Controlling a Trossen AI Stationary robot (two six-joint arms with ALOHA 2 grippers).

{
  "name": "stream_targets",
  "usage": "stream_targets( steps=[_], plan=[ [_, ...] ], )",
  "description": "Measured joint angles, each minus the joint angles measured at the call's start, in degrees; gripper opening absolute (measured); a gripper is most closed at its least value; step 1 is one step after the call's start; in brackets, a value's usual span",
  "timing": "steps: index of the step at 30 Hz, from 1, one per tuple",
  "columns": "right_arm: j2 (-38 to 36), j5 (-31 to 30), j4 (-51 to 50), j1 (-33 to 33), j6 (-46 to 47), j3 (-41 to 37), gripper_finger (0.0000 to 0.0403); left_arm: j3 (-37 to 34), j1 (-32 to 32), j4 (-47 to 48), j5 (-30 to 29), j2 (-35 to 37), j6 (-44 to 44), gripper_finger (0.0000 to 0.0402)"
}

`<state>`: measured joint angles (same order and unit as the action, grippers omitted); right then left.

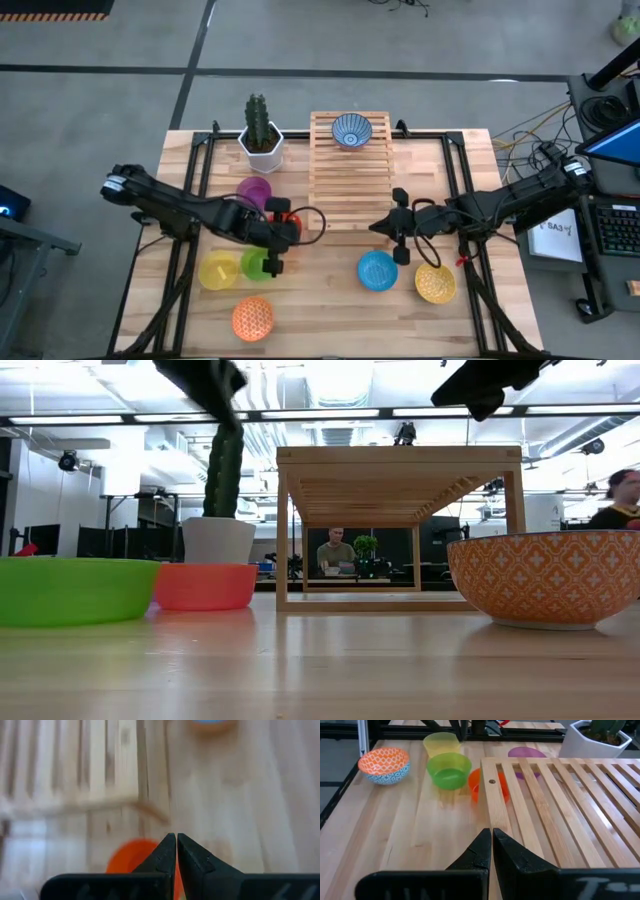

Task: Place and stack bowls onto a shelf
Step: Put the orange bowl on the shelf

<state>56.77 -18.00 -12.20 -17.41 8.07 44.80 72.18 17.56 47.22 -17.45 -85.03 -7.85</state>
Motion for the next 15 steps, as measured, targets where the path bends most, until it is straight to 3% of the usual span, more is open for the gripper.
stream_targets(
  steps=[5,10,15],
  plan=[
    [0.00,-0.02,-1.27,0.02,1.34,-0.09,0.0009,-8.08,-0.61,-3.31,-0.02,0.00,-5.93,0.0036],
    [0.00,-0.02,-1.22,0.00,1.56,-0.36,0.0009,-16.01,-2.02,-14.25,-0.02,-0.02,-6.44,0.0097],
    [0.00,-0.02,-1.21,0.02,2.00,-0.48,0.0009,-21.26,-3.12,-18.30,0.04,-0.11,-7.74,0.0152]
  ],
)
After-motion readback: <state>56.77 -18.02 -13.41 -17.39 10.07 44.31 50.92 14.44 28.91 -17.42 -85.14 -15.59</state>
